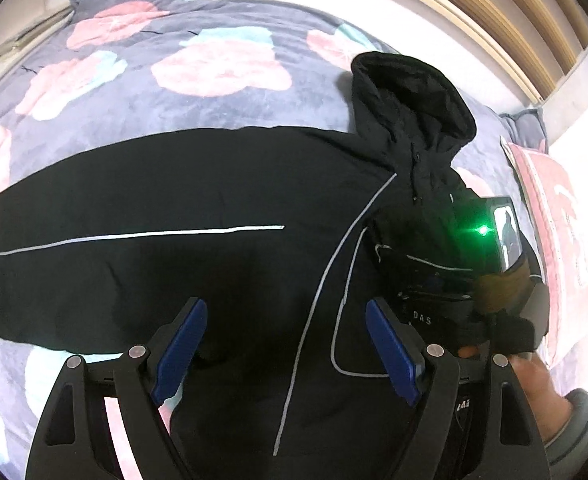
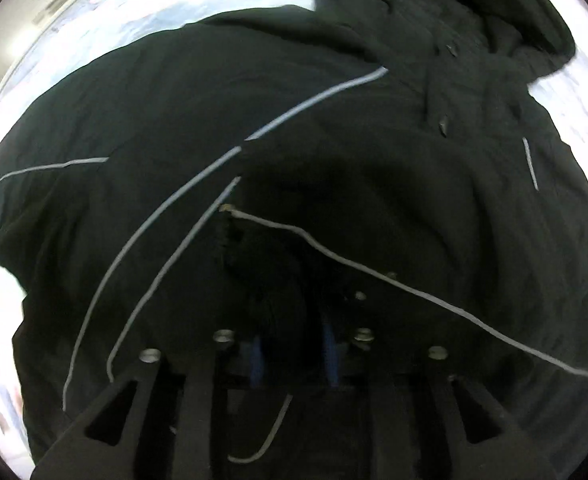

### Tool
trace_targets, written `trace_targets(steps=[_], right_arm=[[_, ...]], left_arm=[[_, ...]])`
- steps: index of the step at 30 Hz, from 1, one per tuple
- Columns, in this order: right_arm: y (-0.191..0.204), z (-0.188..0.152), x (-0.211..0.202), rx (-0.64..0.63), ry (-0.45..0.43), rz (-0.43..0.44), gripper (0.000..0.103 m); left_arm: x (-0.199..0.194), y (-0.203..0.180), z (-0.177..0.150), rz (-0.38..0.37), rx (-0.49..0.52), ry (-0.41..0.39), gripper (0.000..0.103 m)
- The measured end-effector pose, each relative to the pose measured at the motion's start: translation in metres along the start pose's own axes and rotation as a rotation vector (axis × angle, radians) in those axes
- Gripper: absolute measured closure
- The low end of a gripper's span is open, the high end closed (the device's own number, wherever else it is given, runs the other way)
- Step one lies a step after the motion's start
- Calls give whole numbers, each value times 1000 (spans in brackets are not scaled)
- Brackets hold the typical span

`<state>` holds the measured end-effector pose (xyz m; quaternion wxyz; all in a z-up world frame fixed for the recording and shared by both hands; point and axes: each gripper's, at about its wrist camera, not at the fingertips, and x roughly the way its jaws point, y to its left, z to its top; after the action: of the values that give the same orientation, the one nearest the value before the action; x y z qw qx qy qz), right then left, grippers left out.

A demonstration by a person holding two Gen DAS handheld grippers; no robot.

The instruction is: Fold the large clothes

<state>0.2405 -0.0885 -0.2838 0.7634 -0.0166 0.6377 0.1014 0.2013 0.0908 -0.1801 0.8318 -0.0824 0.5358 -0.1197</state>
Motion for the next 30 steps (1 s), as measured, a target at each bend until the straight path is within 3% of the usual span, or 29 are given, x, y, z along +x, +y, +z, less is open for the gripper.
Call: trace_targets(steps=[1, 4, 7, 12, 16, 17, 21, 26, 30], right_arm=[[0, 0, -2, -5, 5, 37, 47], [-6, -10, -32, -20, -29, 88, 46], [-29, -30, -66, 11, -88, 116, 46], [-79, -69, -102, 124, -130, 20, 45], [-134, -100, -120, 196, -119, -42, 45], [-142, -107, -122, 213, -113, -49, 45], [-153, -119, -125, 256, -96, -76, 45], [-169, -122, -146, 303, -160, -130, 45], [-196, -121, -165, 376, -224, -130, 45]], left_arm=[[4, -3, 3, -10, 5, 5, 20], [9, -11, 8, -67, 33, 24, 20], [22, -24, 16, -190, 52, 56, 20], [63, -48, 32, -294, 58, 110, 20], [109, -64, 39, -296, 56, 183, 21], [122, -68, 40, -282, 62, 203, 24], [158, -79, 40, -283, 61, 287, 75], [120, -100, 49, -286, 143, 157, 84], [62, -77, 69, -263, 108, 7, 84]])
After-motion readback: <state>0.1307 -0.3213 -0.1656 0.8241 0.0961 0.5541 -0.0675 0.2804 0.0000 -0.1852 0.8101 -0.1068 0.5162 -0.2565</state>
